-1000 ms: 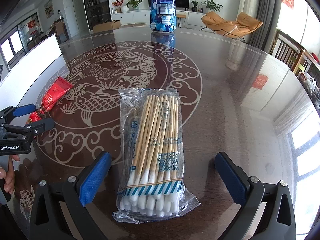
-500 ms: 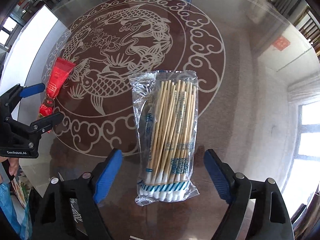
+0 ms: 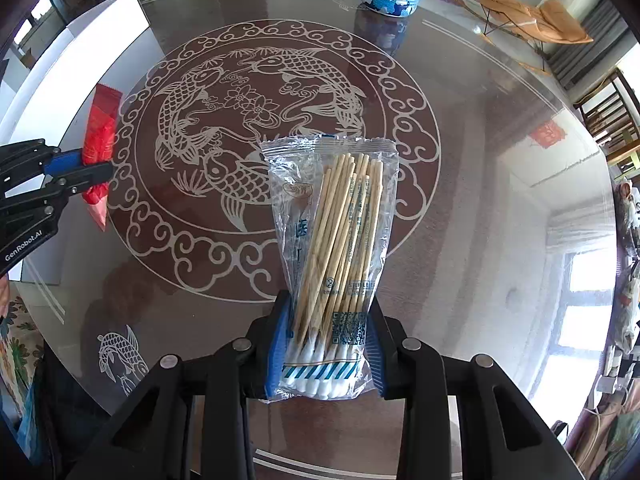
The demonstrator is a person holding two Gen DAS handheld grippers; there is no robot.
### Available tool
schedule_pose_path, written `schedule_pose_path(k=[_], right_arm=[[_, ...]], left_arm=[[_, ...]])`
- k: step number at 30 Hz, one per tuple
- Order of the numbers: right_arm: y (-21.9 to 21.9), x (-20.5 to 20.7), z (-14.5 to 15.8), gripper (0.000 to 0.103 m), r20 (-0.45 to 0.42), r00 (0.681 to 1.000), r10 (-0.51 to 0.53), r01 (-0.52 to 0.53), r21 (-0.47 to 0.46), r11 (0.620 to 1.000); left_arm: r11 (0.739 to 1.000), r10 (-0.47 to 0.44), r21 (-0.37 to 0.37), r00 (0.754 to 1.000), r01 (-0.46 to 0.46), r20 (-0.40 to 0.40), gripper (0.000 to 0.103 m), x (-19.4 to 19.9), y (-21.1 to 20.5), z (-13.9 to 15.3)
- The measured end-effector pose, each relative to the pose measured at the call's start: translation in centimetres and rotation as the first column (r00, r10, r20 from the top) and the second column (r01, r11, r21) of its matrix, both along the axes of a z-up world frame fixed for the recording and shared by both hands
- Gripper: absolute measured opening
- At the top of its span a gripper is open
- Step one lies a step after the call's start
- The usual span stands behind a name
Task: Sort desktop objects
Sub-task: 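Carry the red candy and swab pack into the cardboard box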
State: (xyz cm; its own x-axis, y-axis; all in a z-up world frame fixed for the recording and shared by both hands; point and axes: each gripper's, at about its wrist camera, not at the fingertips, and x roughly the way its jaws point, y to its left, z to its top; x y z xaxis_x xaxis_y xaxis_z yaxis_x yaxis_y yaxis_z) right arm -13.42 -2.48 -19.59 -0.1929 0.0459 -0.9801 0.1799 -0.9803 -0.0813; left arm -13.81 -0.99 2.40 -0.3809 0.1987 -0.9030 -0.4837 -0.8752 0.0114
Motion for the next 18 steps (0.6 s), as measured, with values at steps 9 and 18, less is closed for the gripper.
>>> schedule_pose_path(k=[9,18], right_arm=[[-4.6,-1.1,3.1,0.035,-0.055,0.996,0.066,-0.069,-0.049,0.996],[-20.4,-5.3,8.8,0.035,-0.149,0.952,0.268,-0.290,-0.158,0.944]], left_arm=[[0.993,0.063,0.108,0.993,-0.051,-0.102,0.018,2.8,-7.5,4.9],[0.959,0.267,0.138,0.950,-0.246,-0.163,0.018,2.8,-21.9,11.9]])
